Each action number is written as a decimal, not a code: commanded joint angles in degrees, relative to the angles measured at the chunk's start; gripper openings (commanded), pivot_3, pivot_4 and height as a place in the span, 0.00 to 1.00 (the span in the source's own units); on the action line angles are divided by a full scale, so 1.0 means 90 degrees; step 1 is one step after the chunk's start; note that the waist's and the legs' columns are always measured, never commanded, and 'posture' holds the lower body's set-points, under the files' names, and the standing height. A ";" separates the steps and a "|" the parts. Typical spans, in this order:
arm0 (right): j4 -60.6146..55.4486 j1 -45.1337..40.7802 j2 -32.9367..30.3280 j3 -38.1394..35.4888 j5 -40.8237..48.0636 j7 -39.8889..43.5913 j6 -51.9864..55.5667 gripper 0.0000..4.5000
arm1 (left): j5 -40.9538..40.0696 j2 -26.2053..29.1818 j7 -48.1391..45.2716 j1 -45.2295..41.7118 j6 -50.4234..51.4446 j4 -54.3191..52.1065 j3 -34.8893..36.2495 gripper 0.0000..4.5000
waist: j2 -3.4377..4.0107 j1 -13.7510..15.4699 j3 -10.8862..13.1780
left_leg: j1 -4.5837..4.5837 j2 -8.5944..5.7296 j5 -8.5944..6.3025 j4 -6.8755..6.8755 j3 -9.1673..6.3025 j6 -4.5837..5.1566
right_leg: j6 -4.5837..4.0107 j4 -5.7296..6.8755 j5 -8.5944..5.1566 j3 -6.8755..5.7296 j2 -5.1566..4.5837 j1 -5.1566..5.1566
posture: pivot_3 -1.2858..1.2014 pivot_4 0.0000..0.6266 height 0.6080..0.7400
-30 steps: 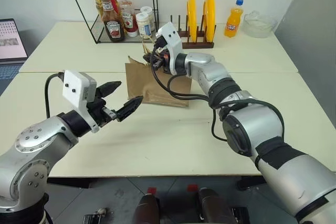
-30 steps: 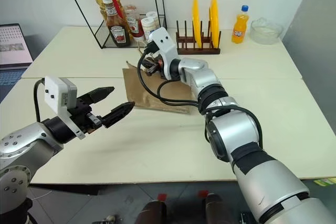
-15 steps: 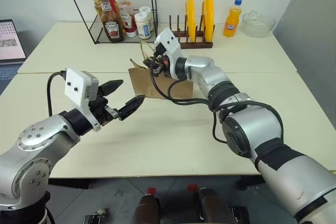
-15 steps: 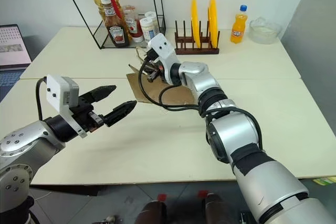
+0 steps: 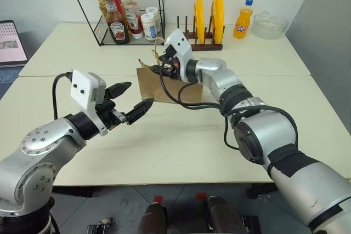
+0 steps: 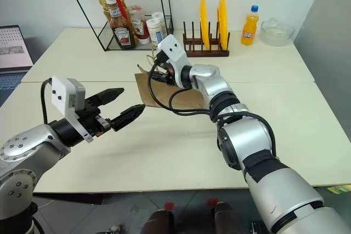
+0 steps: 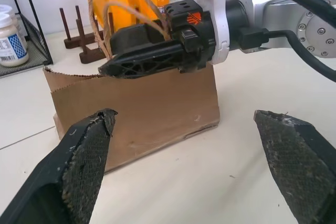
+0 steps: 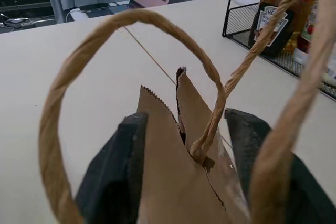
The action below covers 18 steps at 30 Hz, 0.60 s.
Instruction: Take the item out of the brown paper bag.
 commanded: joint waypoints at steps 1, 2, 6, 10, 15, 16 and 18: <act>-0.0221 -0.0254 -0.0128 -0.0127 0.0071 0.0113 0.0002 0.89 | 0.0062 0.0038 -0.0043 -0.0159 -0.0179 0.0059 -0.0037 1.00 | 0.0000 -0.0002 0.0000 | 0.0000 0.0000 0.0000 0.0000 0.0000 0.0000 | 0.0000 0.0000 0.0000 0.0000 0.0000 0.0000 | 0.52 0.24 1.00; -0.0235 -0.0269 -0.0179 -0.0141 0.0077 0.0116 0.0022 0.96 | 0.0082 0.0036 -0.0054 -0.0211 -0.0194 0.0111 -0.0073 1.00 | 0.0000 -0.0003 0.0000 | 0.0000 0.0000 0.0000 0.0000 0.0000 0.0000 | 0.0000 0.0001 0.0000 0.0000 0.0000 0.0000 | 0.52 0.24 1.00; -0.0304 -0.0279 -0.0363 -0.0155 0.0093 0.0198 0.0103 0.99 | 0.0169 0.0003 -0.0093 -0.0343 -0.0274 0.0244 -0.0209 1.00 | 0.0000 0.0001 0.0000 | -0.0001 0.0000 0.0000 0.0000 0.0000 0.0000 | 0.0000 0.0000 0.0000 0.0000 0.0000 0.0000 | 0.52 0.24 1.00; -0.0396 -0.0248 -0.0569 -0.0119 0.0057 0.0239 0.0111 0.99 | 0.0232 -0.0033 -0.0188 -0.0392 -0.0369 0.0313 -0.0394 1.00 | 0.0000 -0.0002 0.0000 | 0.0000 0.0000 0.0000 0.0000 0.0000 0.0000 | 0.0000 0.0000 0.0000 0.0000 0.0000 0.0000 | 0.52 0.24 1.00; -0.1003 -0.0021 -0.0974 -0.0016 0.0155 0.1016 0.0484 0.99 | 0.0283 0.0056 -0.0349 -0.0497 -0.0442 0.0492 -0.0434 1.00 | 0.0000 0.0001 0.0000 | -0.0001 0.0000 0.0000 0.0000 0.0000 0.0000 | 0.0000 0.0000 0.0000 0.0000 0.0000 0.0000 | 0.52 0.24 1.00; -0.1238 0.0080 -0.1078 -0.0002 0.0197 0.1194 0.0641 0.99 | 0.0312 0.0082 -0.0399 -0.0500 -0.0461 0.0533 -0.0430 1.00 | 0.0000 0.0007 0.0000 | -0.0001 -0.0001 0.0000 0.0000 0.0000 0.0000 | 0.0000 -0.0001 0.0000 0.0000 0.0000 0.0000 | 0.52 0.24 1.00; -0.1801 0.0353 -0.1260 0.0062 0.0235 0.1436 0.0923 0.99 | 0.0363 0.0115 -0.0481 -0.0514 -0.0493 0.0613 -0.0419 1.00 | -0.0001 0.0014 0.0000 | -0.0001 -0.0001 0.0000 0.0000 0.0000 0.0000 | 0.0000 -0.0001 0.0000 0.0000 0.0000 0.0001 | 0.52 0.24 1.00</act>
